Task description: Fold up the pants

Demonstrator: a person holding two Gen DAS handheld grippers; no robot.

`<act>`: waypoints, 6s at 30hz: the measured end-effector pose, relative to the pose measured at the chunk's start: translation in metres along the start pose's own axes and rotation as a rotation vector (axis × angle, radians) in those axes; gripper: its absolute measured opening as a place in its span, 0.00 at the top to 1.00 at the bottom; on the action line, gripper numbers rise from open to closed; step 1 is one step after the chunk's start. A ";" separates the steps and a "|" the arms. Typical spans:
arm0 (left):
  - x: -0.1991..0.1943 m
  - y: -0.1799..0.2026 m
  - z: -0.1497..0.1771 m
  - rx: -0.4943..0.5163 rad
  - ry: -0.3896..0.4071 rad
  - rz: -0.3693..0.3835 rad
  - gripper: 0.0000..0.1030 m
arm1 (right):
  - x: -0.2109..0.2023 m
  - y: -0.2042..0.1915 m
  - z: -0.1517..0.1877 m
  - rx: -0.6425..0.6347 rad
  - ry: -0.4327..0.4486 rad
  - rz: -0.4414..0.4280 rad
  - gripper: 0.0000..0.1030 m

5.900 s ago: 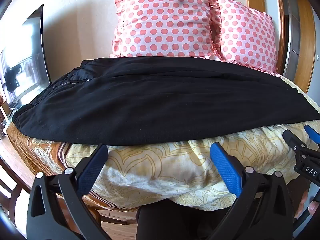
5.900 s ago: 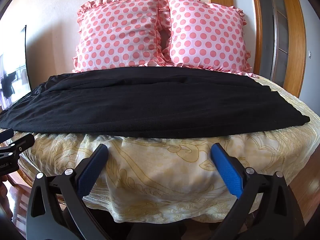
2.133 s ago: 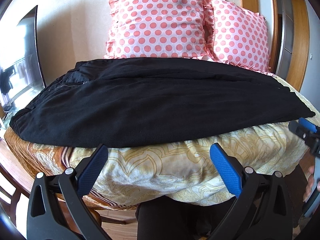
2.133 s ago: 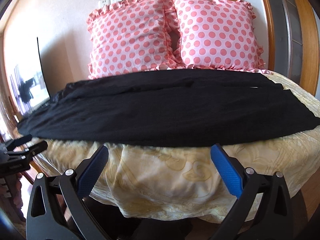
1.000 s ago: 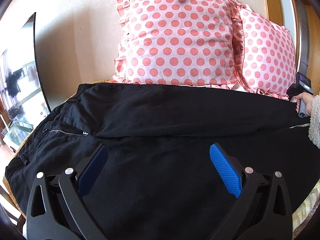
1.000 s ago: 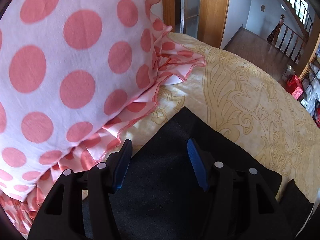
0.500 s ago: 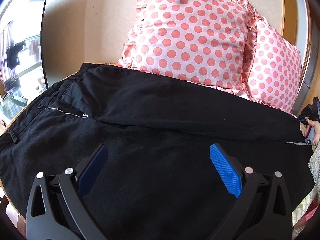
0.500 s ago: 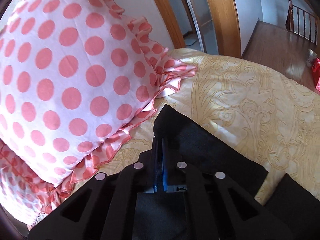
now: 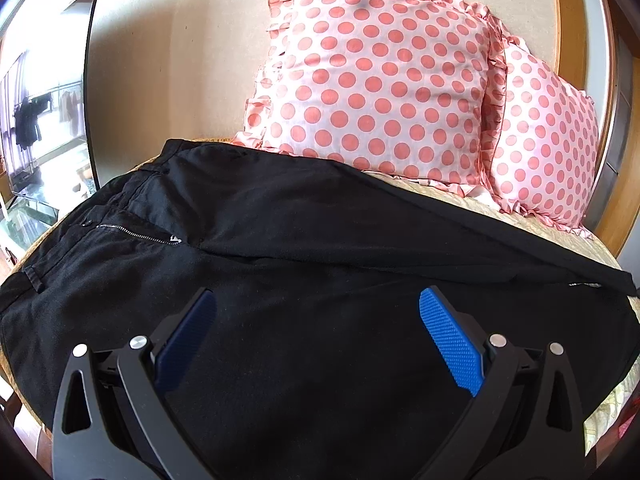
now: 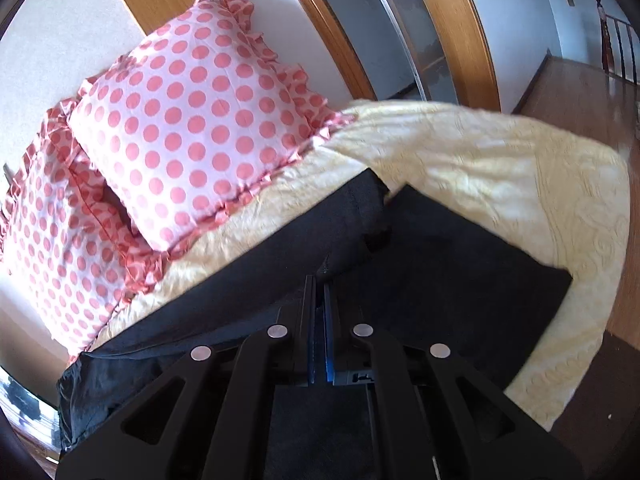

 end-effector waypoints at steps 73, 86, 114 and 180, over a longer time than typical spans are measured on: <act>0.106 -0.177 -0.168 -0.565 -0.253 -0.004 0.95 | 0.003 0.049 -0.030 0.121 0.079 -0.090 0.96; -0.095 -0.204 -0.018 -0.608 -0.144 0.001 0.95 | -0.035 0.072 -0.038 0.144 0.139 -0.080 0.96; -0.104 -0.249 0.046 -0.641 -0.110 -0.186 0.99 | -0.014 0.106 -0.014 0.166 0.001 -0.008 0.96; -0.042 -0.002 0.072 0.129 -0.102 0.033 0.02 | 0.053 -0.407 0.284 -1.320 -0.356 -0.557 0.97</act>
Point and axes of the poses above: each gripper's, at about its wrist camera, not at the fingertips, and x roughly the way its jaws point, y to its right, z to its underside, the point moved 6 cm from there along x, roughly the way its jaws point, and after that the axes turned 2 degrees about y, right-handed, at the moved point
